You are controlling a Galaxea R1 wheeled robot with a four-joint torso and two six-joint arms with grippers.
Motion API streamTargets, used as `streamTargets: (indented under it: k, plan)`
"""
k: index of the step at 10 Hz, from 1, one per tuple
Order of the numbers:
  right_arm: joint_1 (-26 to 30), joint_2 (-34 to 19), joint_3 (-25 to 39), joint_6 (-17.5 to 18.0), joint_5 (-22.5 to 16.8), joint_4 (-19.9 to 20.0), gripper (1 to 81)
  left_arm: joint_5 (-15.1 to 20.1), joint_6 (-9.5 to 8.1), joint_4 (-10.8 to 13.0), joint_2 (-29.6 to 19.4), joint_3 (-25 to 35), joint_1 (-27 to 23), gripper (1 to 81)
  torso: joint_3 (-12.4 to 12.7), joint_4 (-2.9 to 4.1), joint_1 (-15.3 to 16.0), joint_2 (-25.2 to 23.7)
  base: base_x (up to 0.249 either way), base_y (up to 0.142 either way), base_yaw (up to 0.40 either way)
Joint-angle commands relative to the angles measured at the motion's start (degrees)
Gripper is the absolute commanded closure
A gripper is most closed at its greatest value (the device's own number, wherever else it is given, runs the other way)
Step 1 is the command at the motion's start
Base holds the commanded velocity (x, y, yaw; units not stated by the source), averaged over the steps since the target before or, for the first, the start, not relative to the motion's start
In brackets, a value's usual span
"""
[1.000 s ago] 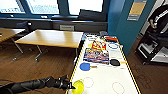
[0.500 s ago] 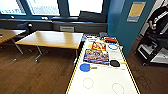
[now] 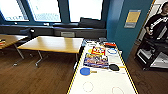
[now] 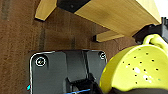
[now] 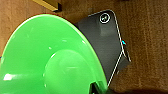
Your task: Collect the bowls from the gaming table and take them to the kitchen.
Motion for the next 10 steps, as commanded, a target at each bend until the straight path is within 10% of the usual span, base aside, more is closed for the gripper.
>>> streamTargets:
  k: [1, 10]
  plan:
    - [1.1, -1.8, 0.5, -0.1, -2.7, -0.9, 81.1, -2.7, 0.63, 3.8, 2.9, -5.1, 0.7, 81.1, 1.9, 0.0, 0.0, 0.0, 0.0, 0.0, 0.0]
    - [1.0, 3.7, -5.4, -0.5, -3.3, -1.0, 81.1, -5.6, 2.65, 6.2, 17.3, -27.7, 10.1, 81.1, 6.3, 0.0, -0.2, -0.1, 0.0, 0.0, 0.0]
